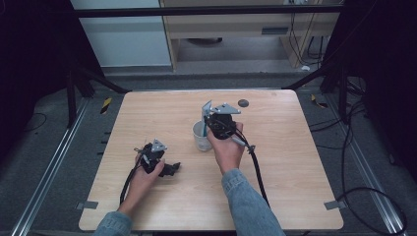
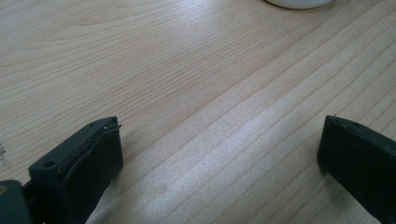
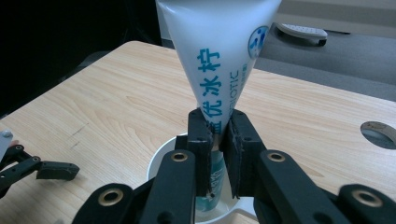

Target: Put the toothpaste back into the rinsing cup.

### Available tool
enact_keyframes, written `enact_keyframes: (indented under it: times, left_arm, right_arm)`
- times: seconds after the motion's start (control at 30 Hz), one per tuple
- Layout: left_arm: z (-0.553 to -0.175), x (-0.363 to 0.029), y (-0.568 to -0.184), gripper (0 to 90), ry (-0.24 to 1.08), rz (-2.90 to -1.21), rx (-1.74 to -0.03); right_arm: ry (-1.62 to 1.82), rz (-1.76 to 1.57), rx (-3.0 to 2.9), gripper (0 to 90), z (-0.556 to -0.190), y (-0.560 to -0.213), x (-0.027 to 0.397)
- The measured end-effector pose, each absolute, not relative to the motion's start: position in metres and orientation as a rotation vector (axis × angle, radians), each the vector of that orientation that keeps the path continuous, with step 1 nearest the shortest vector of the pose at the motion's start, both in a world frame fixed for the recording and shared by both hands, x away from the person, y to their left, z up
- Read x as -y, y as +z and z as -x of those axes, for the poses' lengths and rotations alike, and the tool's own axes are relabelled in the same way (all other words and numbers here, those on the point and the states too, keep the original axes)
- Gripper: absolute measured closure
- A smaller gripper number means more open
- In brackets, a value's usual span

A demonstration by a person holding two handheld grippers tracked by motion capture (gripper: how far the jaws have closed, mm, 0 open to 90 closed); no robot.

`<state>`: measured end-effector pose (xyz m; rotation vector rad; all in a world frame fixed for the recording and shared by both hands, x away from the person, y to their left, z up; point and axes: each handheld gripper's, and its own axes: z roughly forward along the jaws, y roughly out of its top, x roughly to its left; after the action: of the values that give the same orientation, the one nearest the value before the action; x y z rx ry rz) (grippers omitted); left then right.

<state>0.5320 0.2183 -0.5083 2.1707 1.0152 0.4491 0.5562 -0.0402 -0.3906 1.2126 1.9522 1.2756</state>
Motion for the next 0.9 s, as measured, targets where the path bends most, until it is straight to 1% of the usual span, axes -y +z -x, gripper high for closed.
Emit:
enact_keyframes:
  times: [0.9]
  left_arm:
    - [-0.5320,-0.2183,-0.5083,0.0,0.449,-2.170,-1.016]
  right_arm:
    - [1.298,-1.249,-1.978,81.0,-0.5583,-0.4002,0.0377]
